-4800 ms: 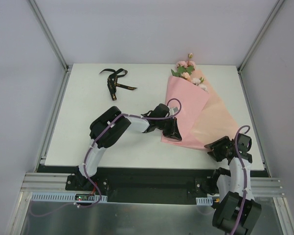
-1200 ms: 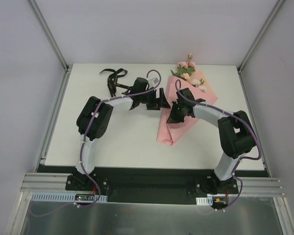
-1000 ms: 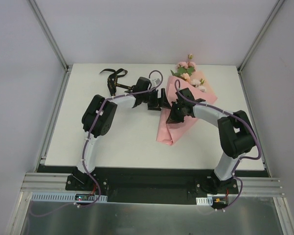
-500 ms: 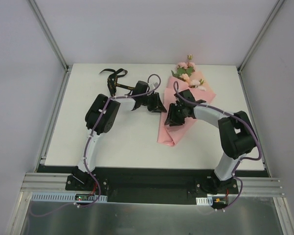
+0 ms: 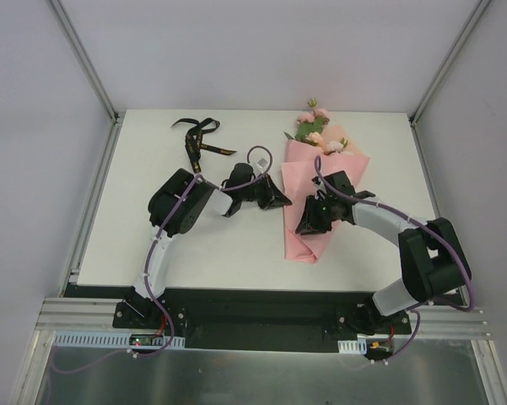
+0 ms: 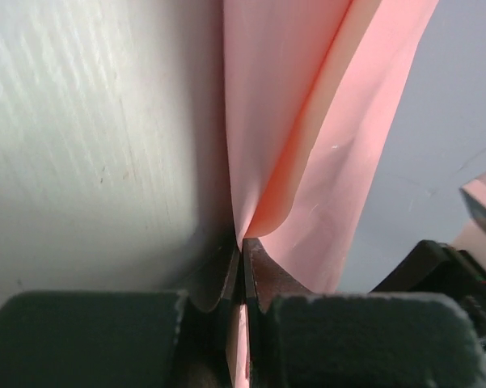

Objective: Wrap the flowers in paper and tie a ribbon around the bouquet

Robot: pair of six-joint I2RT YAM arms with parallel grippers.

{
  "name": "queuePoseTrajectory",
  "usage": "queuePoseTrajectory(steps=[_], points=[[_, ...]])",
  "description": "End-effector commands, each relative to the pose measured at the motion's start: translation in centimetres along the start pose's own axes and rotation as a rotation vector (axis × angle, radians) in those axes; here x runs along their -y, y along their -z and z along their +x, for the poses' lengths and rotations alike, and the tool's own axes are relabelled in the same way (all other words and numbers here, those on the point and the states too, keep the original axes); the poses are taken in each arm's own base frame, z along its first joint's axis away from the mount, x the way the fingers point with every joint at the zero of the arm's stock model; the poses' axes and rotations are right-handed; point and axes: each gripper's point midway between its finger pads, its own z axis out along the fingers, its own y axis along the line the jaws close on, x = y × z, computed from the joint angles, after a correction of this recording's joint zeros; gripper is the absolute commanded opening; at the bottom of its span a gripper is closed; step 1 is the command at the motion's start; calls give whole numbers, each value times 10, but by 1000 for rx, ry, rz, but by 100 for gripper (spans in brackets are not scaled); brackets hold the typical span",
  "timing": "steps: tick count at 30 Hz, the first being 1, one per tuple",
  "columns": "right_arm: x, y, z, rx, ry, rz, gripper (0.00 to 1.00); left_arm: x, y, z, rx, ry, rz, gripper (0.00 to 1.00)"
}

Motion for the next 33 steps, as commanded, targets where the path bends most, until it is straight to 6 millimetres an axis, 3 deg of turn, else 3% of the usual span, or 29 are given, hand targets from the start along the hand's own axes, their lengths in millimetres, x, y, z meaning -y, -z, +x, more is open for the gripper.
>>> queuePoseTrajectory(steps=[1, 9, 10, 11, 13, 14, 16, 18, 20, 24, 28, 29, 32, 33], points=[[-1, 0, 7, 6, 4, -30, 21, 14, 3, -6, 122, 52, 36, 0], [25, -17, 17, -11, -20, 10, 10, 7, 4, 0, 111, 62, -2, 1], [25, -19, 19, -18, -20, 4, 9, 5, 5, 3, 90, 66, -19, 5], [26, -19, 20, -21, -17, 6, 9, 3, 6, 6, 75, 51, -31, 18], [27, -21, 21, -29, -10, 2, 8, 10, 12, 8, 51, 25, -35, 26], [28, -21, 21, -32, 2, -1, 7, 3, 16, 12, 32, 3, -78, 31], [32, -23, 24, -44, 5, 0, 6, 14, 26, 8, 35, -49, -115, 33], [34, -24, 26, -55, 7, -3, 5, 10, 37, 14, 4, -109, -186, 36], [35, -26, 27, -64, 6, -6, 5, 27, 49, 9, 30, -191, -190, 36], [34, -26, 26, -66, 15, -18, 4, 45, 65, 16, 40, -238, -219, 21], [31, -25, 24, -61, 16, -31, 4, 62, 46, 37, -35, -239, -138, 8], [30, -23, 23, -58, 15, -33, 4, 67, 38, 50, -89, -230, -101, 5], [26, -21, 20, -51, 5, -44, 4, 50, 18, 64, -150, -167, -104, 0], [24, -19, 18, -44, 0, -50, 4, 34, 14, 68, -163, -144, -132, 0]])
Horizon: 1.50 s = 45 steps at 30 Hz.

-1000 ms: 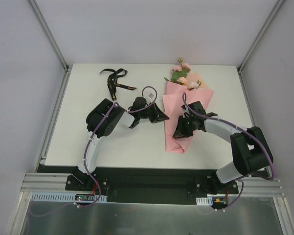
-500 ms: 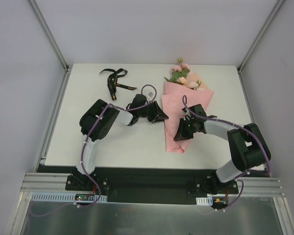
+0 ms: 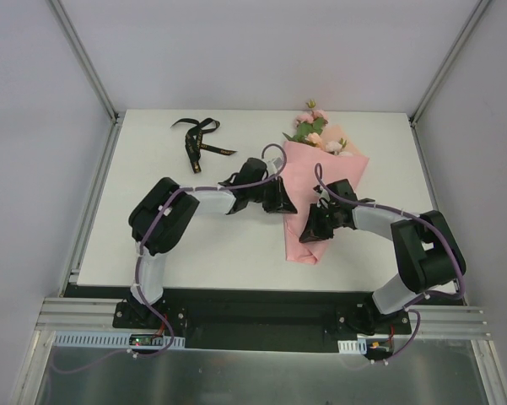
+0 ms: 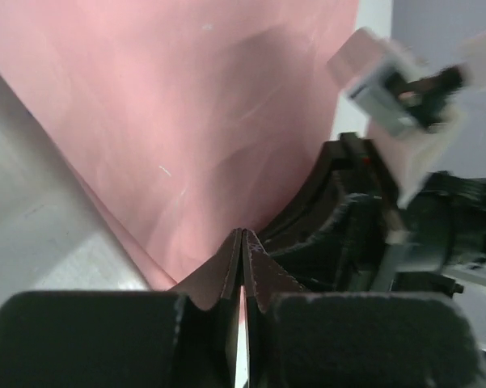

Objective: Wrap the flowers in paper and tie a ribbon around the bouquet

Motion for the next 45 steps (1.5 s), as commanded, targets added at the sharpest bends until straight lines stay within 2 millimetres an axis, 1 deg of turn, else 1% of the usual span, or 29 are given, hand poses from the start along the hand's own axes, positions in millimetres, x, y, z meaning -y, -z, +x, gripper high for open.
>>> queuePoseTrajectory(steps=[1, 3, 6, 7, 9, 11, 12, 13, 15, 17, 19, 21, 24, 25, 26, 27, 28, 29, 30, 32, 33, 34, 35, 37, 38, 39, 42, 44, 45], points=[[0, 2, -5, 16, 9, -8, 4, -24, -25, 32, -113, 66, -14, 0], [-4, 6, -7, 31, 12, -15, 4, -41, -30, 40, -132, 79, -44, 0], [-8, 13, -7, 30, 12, -19, 5, -61, -30, 48, -151, 81, -115, 0], [-10, 16, -6, 26, 11, -22, 5, -65, -29, 50, -152, 78, -130, 0], [-11, 23, 4, 25, -5, -24, 6, -73, -28, 57, -162, 89, -151, 0], [-4, 25, 14, 27, -35, 1, 7, -75, -28, 60, -171, 95, -160, 0], [6, 23, 24, 15, -69, 36, 7, -77, -27, 60, -172, 98, -167, 0], [10, 24, 28, 12, -87, 54, 7, -78, -26, 60, -168, 93, -177, 0], [23, 24, 46, -26, -151, 109, 5, -79, -23, 61, -164, 91, -187, 0], [35, 25, 54, -18, -187, 159, 4, -80, -24, 61, -163, 83, -189, 0], [46, 25, 63, -9, -242, 207, 4, -86, -24, 62, -170, 100, -211, 0], [50, 31, 61, 19, -254, 234, 4, -85, -24, 63, -175, 115, -216, 0], [42, 47, 45, 81, -204, 238, 4, -87, -24, 63, -172, 120, -222, 0], [37, 51, 41, 93, -182, 218, 4, -87, -24, 64, -178, 123, -226, 0], [26, 56, 30, 120, -147, 180, 5, -88, -25, 64, -180, 126, -230, 0], [10, 61, 26, 120, -128, 104, 5, -87, -24, 65, -185, 134, -228, 0], [1, 65, 21, 131, -118, 69, 5, -88, -24, 66, -184, 138, -231, 0], [-6, 71, 11, 153, -108, 49, 5, -88, -23, 67, -185, 138, -234, 0], [-7, 73, 6, 166, -98, 52, 5, -88, -23, 68, -183, 140, -238, 0], [1, 75, -3, 188, -97, 79, 5, -89, -23, 67, -183, 141, -241, 0], [9, 69, 0, 162, -123, 97, 4, -90, -24, 68, -189, 146, -243, 0], [13, 66, -2, 160, -139, 94, 3, -90, -24, 68, -194, 155, -244, 0], [20, 62, 0, 149, -173, 98, 2, -90, -25, 69, -201, 163, -245, 0], [34, 51, 14, 99, -229, 121, 1, -90, -25, 70, -202, 173, -254, 0], [43, 50, 17, 97, -255, 142, 0, -92, -25, 71, -203, 177, -260, 0], [54, 47, 27, 85, -284, 172, 0, -92, -24, 72, -206, 182, -265, 0], [73, 49, 28, 117, -313, 234, 0, -92, -23, 74, -216, 189, -270, 0], [73, 55, 23, 138, -293, 245, 1, -90, -21, 76, -226, 187, -263, 0], [69, 57, 20, 144, -283, 233, 0, -91, -21, 77, -228, 183, -264, 0]])
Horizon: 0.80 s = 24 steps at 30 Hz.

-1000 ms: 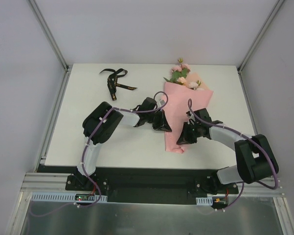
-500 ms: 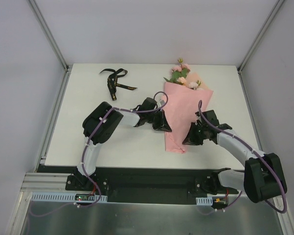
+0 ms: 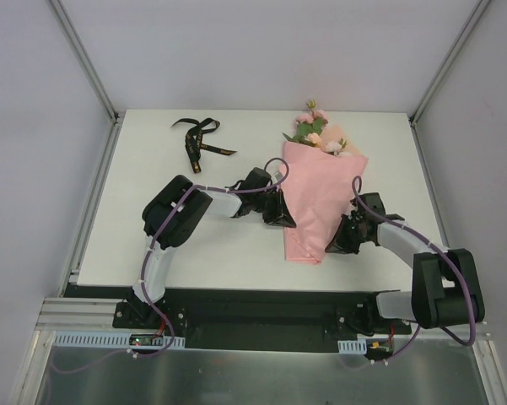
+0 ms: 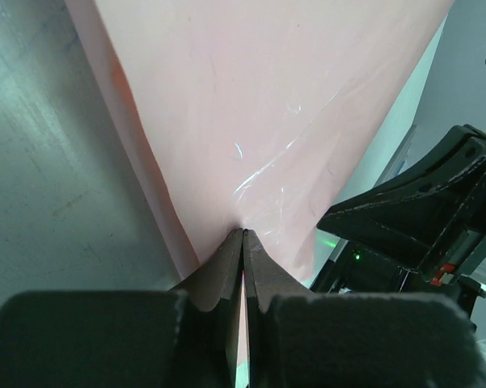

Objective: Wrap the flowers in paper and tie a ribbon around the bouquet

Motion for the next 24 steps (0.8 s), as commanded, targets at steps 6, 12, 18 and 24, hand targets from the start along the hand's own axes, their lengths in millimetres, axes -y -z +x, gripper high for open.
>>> queuePoseTrajectory(steps=[6, 12, 18, 24], points=[[-38, 39, -27, 132, 94, -125, 1, -45, 0, 30, -91, 74, -165, 0], [-37, 30, -50, 120, 130, -97, 0, -47, 1, 31, -81, 82, -183, 0], [-10, 2, -62, 75, 13, -26, 1, -52, 2, 34, -87, 99, -209, 0], [6, -3, -77, 79, -42, 35, 0, -54, 5, 34, -88, 93, -225, 0]])
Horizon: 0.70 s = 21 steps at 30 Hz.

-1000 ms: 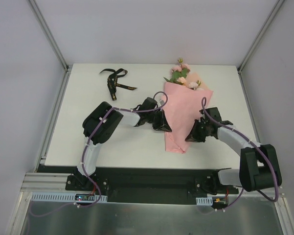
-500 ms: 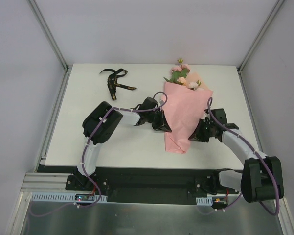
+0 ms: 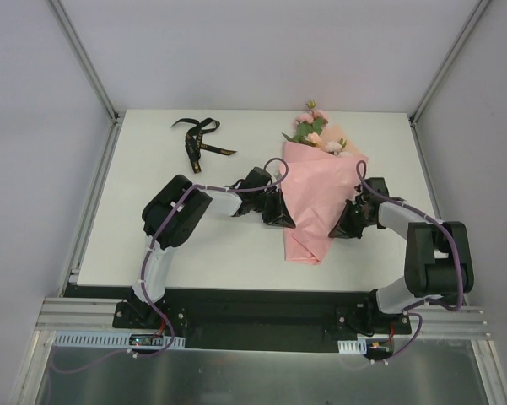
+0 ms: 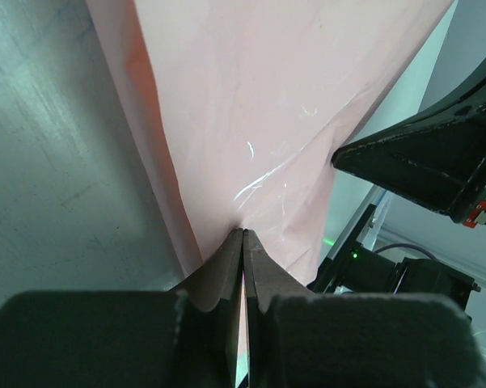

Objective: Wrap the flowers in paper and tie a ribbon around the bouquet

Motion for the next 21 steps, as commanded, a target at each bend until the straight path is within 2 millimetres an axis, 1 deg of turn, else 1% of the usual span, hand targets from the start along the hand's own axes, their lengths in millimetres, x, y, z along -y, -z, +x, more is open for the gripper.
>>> queuePoseTrajectory(steps=[1, 4, 5, 7, 8, 9, 11, 14, 15, 16, 19, 21], points=[[3, 2, -29, 58, -23, 24, 0, -53, 3, 30, -71, 70, -203, 0], [8, 0, -37, 69, -11, 48, 0, -52, 5, 32, -73, 64, -205, 0], [8, 2, -43, 79, -7, 53, 1, -52, 5, 32, -74, 60, -206, 0], [13, -1, -46, 69, -19, 68, 0, -53, 6, 32, -74, 59, -215, 0], [8, -1, -51, 68, -13, 49, 1, -54, 6, 32, -78, 54, -218, 0], [8, -5, -50, 51, -13, 46, 0, -55, 6, 33, -79, 54, -222, 0], [13, -3, -63, 74, -33, 60, 0, -59, 7, 36, -86, 56, -229, 0], [22, -5, -72, 72, -55, 99, 1, -68, 10, 39, -76, 49, -261, 0], [20, -3, -80, 81, -61, 98, 1, -70, 12, 39, -70, 46, -270, 0], [22, -4, -82, 79, -76, 101, 1, -75, 13, 42, -70, 45, -284, 0], [17, -6, -94, 87, -85, 87, 1, -80, 14, 44, -77, 41, -298, 0], [18, -9, -98, 82, -96, 88, 1, -77, 12, 43, -85, 31, -292, 0]])
